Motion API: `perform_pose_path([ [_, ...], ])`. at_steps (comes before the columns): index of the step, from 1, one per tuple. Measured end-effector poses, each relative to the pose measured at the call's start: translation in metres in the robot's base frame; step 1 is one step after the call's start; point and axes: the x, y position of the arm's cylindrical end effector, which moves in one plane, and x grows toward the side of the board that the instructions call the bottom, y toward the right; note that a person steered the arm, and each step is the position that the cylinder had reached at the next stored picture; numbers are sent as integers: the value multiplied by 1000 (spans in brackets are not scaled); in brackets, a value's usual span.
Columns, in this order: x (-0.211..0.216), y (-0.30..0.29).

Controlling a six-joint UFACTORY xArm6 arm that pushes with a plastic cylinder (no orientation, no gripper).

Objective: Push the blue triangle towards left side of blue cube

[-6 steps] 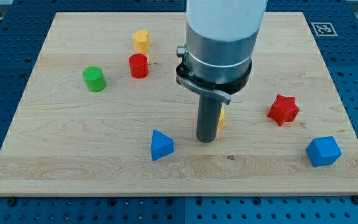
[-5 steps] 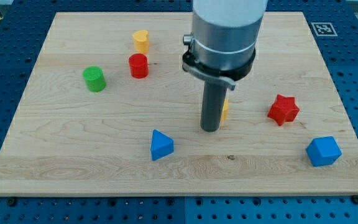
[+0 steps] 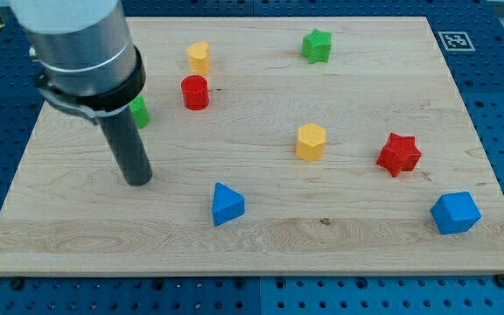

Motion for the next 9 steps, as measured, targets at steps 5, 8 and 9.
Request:
perform_pose_path([
  [5,35,69],
  [8,36,131],
  [9,39,161],
])
